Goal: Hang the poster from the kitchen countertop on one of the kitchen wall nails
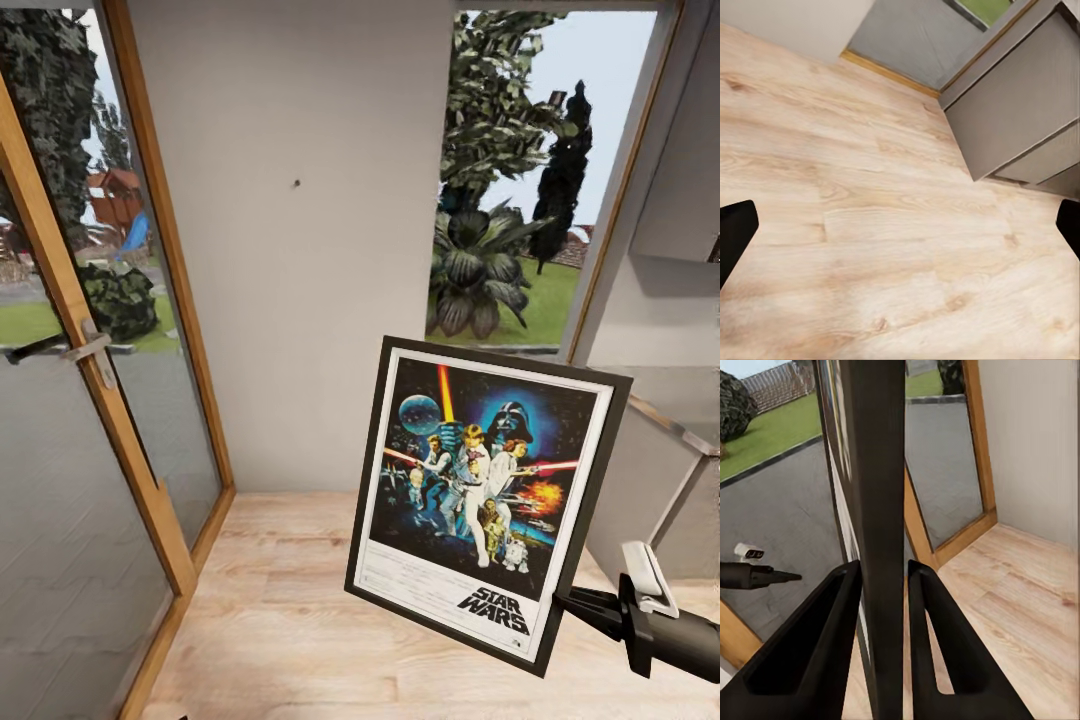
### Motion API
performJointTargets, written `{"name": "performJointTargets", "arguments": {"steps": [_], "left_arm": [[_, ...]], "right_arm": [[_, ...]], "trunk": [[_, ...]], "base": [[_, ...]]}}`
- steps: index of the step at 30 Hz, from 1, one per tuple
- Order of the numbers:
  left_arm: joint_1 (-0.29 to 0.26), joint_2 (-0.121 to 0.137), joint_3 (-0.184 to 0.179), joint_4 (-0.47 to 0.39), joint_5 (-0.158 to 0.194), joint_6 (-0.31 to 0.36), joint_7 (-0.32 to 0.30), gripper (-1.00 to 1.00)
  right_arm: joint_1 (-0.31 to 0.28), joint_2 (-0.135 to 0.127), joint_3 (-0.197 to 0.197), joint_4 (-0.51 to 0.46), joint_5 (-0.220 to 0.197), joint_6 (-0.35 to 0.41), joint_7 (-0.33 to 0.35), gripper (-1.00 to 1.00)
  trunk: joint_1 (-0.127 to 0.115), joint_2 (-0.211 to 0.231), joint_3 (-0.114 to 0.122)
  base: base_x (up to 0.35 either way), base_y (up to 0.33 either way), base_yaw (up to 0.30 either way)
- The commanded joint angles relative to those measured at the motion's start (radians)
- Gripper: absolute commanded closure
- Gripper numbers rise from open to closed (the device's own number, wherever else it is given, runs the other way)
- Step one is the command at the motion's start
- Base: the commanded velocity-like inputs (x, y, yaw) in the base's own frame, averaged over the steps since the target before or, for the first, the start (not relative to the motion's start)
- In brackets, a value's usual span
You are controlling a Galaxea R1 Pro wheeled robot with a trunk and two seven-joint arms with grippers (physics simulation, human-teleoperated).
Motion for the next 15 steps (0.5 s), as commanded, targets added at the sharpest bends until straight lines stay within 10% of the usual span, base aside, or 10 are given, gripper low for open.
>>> {"name": "performJointTargets", "arguments": {"steps": [1,15], "left_arm": [[-0.001,0.000,-0.008,0.000,0.008,-0.005,-0.002,-1.00],[-0.001,0.000,-0.008,0.000,0.008,-0.005,-0.002,-1.00]], "right_arm": [[-0.001,0.000,-0.001,0.000,-0.001,0.012,0.005,1.00],[-0.001,0.000,-0.002,0.000,0.000,0.013,0.005,1.00]], "trunk": [[0.001,-0.002,-0.002],[0.001,-0.002,-0.002]], "base": [[0.000,0.000,-0.064],[0.016,0.017,-0.012]]}}
